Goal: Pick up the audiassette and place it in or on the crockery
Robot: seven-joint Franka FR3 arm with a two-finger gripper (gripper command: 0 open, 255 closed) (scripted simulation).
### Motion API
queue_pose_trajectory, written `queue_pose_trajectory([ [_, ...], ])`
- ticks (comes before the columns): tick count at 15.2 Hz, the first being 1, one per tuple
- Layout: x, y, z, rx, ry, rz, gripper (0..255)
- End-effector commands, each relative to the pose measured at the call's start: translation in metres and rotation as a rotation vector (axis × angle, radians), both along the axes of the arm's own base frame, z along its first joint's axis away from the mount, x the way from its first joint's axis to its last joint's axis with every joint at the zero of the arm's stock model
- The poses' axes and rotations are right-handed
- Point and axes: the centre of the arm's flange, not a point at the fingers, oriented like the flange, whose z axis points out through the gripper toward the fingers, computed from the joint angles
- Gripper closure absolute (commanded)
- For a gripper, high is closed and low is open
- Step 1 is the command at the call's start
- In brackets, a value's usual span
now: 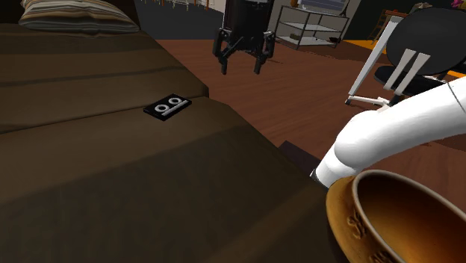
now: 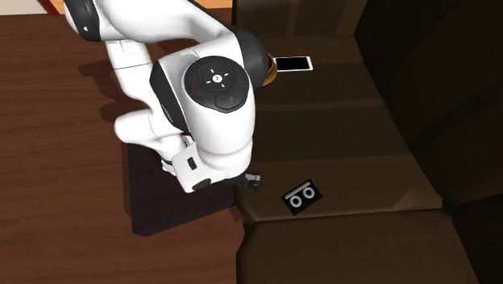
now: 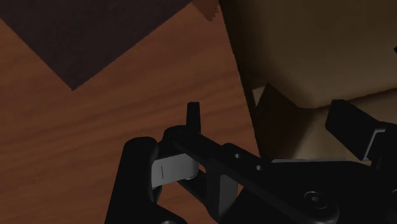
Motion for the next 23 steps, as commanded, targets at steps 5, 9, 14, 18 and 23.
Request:
queue_pose_trajectory([
  [5,0.042,0.064,0.004,0.019,-0.025,-0.192,0],
  [9,0.077,0.101,0.008,0.03,-0.042,-0.317,0],
  [14,0.111,0.129,0.006,0.039,-0.057,-0.428,0],
  [18,0.112,0.129,-0.015,0.039,-0.057,-0.428,0],
  [23,0.112,0.129,-0.028,0.039,-0.057,-0.428,0],
])
